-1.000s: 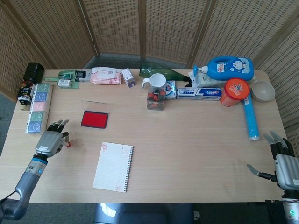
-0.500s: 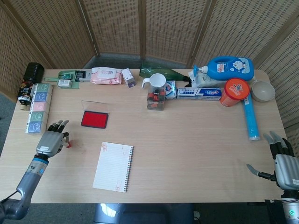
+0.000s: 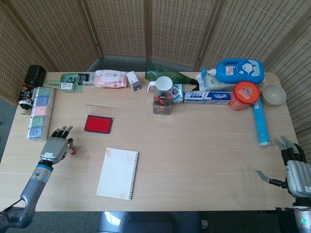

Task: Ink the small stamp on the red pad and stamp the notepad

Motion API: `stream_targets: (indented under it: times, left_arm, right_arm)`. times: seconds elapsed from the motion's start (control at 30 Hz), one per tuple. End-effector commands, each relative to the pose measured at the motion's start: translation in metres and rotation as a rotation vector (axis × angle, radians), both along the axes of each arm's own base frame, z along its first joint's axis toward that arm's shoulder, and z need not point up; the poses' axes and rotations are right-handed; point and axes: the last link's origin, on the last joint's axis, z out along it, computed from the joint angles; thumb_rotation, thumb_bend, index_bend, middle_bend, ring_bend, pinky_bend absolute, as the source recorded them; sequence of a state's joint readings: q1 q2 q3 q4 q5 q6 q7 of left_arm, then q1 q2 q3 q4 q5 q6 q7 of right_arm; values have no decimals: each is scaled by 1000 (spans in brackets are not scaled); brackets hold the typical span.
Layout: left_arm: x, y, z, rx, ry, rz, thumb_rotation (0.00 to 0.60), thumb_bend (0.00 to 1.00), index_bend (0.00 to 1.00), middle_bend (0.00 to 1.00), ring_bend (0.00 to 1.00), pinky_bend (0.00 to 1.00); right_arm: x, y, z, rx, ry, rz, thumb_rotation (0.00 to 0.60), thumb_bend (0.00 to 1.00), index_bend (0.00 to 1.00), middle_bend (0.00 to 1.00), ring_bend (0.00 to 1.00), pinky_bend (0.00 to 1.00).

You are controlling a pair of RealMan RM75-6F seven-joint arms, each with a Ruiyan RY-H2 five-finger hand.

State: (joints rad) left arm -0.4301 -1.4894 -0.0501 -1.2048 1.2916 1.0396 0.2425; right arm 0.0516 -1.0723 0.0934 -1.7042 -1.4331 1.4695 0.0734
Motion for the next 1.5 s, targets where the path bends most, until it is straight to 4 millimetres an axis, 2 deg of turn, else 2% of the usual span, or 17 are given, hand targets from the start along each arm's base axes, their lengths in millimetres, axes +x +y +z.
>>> stream_targets:
  times: [0.03,0.17,0.83,1.03,1.5]
  left_arm:
    - [1,0,-1,0,-1,0,600,315,733,0,0,100]
    - [2,0,0,7,-1,-3,600,280,733,0,0,100]
    - [15,6,-3,1,34,-26,600,276,727,0,0,101]
    - [23,8,-2,8,73,-23,600,277,665,0,0,100]
    - [47,12,-8,2,181,-36,600,277,624,0,0,100]
  right_arm:
    - [0,0,0,-1,-1,0,402,0,0,0,0,0]
    - [1,0,0,-2,-1,0,399,0,0,0,0,0]
    - [1,-1,-2,3,-2,-7,399,0,0,0,0,0]
    - [1,-1,-1,1,-4,-7,397,0,0,0,0,0]
    - [1,-1,1,0,-9,-8,398,0,0,0,0,0]
